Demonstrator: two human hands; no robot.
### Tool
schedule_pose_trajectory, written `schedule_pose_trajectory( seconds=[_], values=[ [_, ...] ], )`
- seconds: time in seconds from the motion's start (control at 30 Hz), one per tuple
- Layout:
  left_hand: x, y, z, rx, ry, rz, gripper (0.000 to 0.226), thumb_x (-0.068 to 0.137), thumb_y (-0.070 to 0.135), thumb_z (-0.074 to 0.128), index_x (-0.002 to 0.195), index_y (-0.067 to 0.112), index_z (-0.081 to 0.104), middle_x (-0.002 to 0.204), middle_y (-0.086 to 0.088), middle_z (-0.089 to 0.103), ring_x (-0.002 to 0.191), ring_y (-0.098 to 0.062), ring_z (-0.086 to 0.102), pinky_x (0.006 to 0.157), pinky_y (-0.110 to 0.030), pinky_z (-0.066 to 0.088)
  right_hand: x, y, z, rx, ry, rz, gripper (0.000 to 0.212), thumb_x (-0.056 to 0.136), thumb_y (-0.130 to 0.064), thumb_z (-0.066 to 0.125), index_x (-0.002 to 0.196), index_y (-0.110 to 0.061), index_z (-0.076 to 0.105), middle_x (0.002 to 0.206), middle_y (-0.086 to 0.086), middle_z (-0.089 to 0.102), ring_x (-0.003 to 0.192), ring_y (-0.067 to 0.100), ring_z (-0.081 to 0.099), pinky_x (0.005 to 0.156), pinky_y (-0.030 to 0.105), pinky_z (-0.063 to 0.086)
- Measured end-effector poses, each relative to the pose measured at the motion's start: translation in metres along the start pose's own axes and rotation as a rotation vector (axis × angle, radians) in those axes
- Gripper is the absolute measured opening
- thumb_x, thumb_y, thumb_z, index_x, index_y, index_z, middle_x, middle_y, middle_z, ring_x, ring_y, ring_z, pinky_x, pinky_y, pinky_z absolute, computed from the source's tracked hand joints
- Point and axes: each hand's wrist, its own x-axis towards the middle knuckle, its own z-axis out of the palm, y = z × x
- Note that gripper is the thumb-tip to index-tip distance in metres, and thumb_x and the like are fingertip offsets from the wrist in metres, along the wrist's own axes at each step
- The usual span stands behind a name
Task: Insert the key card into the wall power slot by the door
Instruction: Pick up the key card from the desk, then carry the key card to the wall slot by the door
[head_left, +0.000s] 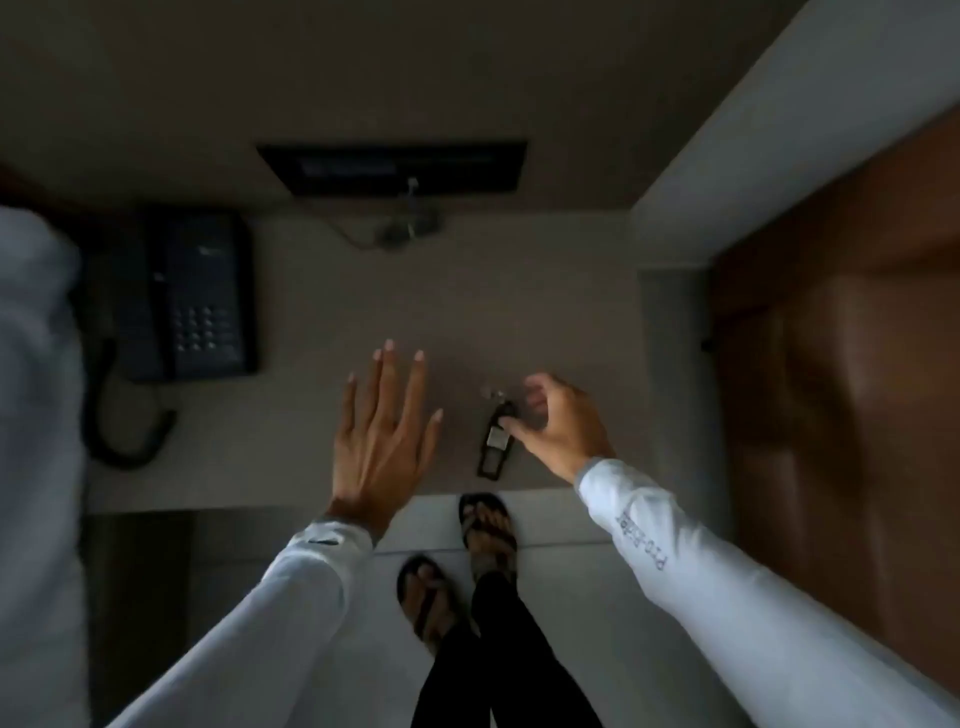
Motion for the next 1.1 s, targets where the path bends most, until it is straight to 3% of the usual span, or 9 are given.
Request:
schedule_pose_trajectory(
  seconds=[0.1,0.23,0.4,0.5,0.63,0.77,0.93,1.1],
  values=[
    [-0.003,-0.011,0.049,0.005,-0.108,-0.014,0.066,0.107,0.043,0.039,0.16,0.004,0.038,0.166,-0.031,0.034,0.153,-0.046,0.037,0.121,-0.066,0.037,0.017,0.015,0.031,-0.03,0.069,0.009,0.058,0.071,-0.038,0.084,0.12,-0.018,0.06,0.108,0.004,0.071,0.101,0.028,0.069,0.086,0.043,0.057],
    [-0.009,-0.018,0.082,0.026,-0.127,0.004,0.069,0.108,0.046,0.033,0.164,0.006,0.028,0.17,-0.031,0.024,0.159,-0.045,0.023,0.127,-0.066,0.024,0.029,0.021,0.049,-0.059,0.139,-0.003,0.041,0.072,-0.035,0.081,0.108,-0.024,0.063,0.101,0.002,0.075,0.096,0.031,0.07,0.079,0.044,0.057],
    [-0.008,-0.017,0.068,-0.006,-0.172,0.012,0.07,0.107,0.048,0.031,0.164,0.006,0.028,0.171,-0.031,0.023,0.159,-0.045,0.022,0.128,-0.065,0.023,0.036,0.02,0.043,0.032,0.066,-0.012,0.022,0.08,-0.02,0.077,0.102,-0.018,0.073,0.097,0.007,0.078,0.093,0.029,0.072,0.084,0.042,0.059],
    [-0.006,-0.012,0.044,-0.069,-0.166,-0.003,0.063,0.11,0.04,0.044,0.161,0.004,0.034,0.17,-0.031,0.025,0.157,-0.046,0.026,0.126,-0.066,0.028,0.029,0.014,0.03,0.08,0.068,-0.039,0.011,0.082,-0.01,0.074,0.092,-0.014,0.074,0.09,0.007,0.075,0.088,0.029,0.072,0.084,0.041,0.06],
    [0.004,0.005,-0.023,-0.095,-0.069,0.058,0.055,0.106,0.03,0.055,0.155,0.005,0.047,0.165,-0.035,0.033,0.153,-0.051,0.033,0.121,-0.069,0.037,0.006,-0.018,-0.013,0.036,0.147,-0.132,0.012,0.081,-0.004,0.075,0.089,-0.012,0.077,0.1,0.009,0.059,0.087,0.026,0.066,0.087,0.033,0.055],
    [0.024,0.023,-0.103,-0.084,0.086,0.145,0.049,0.103,0.022,0.064,0.149,0.006,0.057,0.161,-0.036,0.04,0.15,-0.052,0.039,0.116,-0.068,0.043,-0.024,-0.061,-0.078,0.03,0.235,-0.179,0.014,0.082,-0.002,0.071,0.089,-0.013,0.077,0.09,0.008,0.077,0.087,0.024,0.074,0.083,0.032,0.057],
    [0.054,0.056,-0.228,-0.056,0.279,0.265,0.045,0.104,0.022,0.06,0.148,0.01,0.059,0.163,-0.033,0.038,0.152,-0.048,0.038,0.118,-0.065,0.042,-0.079,-0.135,-0.179,0.129,0.395,-0.268,0.018,0.087,0.0,0.066,0.095,-0.01,0.077,0.095,0.007,0.078,0.091,0.017,0.072,0.085,0.018,0.055],
    [0.082,0.108,-0.376,0.002,0.496,0.425,0.046,0.108,0.028,0.052,0.151,0.012,0.054,0.165,-0.03,0.039,0.154,-0.044,0.037,0.12,-0.062,0.041,-0.157,-0.213,-0.292,0.356,0.503,-0.352,0.027,0.092,0.003,0.057,0.113,-0.005,0.073,0.109,0.012,0.076,0.105,0.023,0.072,0.098,0.029,0.052]
  ],
)
